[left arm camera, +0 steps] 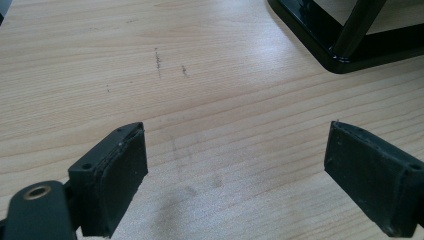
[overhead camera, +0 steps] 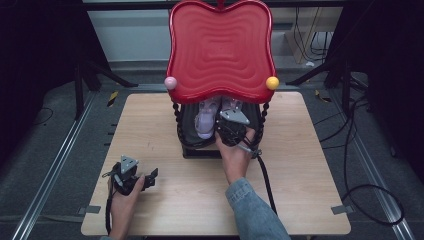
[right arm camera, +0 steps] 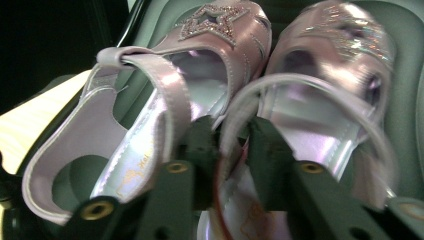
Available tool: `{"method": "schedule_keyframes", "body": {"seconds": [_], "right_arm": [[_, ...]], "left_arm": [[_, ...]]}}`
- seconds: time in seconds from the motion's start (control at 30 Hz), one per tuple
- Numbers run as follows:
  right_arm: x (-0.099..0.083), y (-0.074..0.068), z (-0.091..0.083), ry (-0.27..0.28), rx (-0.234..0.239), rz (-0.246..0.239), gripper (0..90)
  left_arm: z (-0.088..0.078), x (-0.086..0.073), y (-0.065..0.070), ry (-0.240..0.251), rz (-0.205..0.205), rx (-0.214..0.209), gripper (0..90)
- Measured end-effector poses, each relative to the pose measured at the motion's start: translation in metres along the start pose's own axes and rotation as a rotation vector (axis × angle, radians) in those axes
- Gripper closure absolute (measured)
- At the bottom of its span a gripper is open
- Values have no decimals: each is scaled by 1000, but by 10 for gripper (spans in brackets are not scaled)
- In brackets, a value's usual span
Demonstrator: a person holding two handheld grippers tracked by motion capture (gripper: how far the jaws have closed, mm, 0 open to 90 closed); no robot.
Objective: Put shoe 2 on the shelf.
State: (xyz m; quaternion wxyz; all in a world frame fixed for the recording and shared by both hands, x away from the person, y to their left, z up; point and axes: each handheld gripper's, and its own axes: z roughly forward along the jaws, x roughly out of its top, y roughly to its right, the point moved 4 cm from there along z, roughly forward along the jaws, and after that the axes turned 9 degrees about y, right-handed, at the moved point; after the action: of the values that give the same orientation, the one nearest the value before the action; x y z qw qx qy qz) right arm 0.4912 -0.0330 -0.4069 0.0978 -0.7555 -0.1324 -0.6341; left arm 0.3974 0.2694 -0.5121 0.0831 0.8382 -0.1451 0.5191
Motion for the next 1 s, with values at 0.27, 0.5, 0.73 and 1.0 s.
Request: {"method": "schedule_keyframes", "body": {"seconds": [0.27, 0.5, 0.73, 1.0], "right_arm": [[-3, 0, -13, 2, 6, 20, 685], [3, -7, -19, 9, 41, -2, 855], [10, -9, -30, 37, 41, 9, 726], [11, -18, -25, 24, 35, 21, 489]], "left_arm": [[0, 0, 1, 1, 1, -2, 94], [1, 1, 3, 0, 3, -5, 95], [0, 1, 2, 1, 4, -4, 95], [0, 1, 3, 2, 4, -5, 94]]}}
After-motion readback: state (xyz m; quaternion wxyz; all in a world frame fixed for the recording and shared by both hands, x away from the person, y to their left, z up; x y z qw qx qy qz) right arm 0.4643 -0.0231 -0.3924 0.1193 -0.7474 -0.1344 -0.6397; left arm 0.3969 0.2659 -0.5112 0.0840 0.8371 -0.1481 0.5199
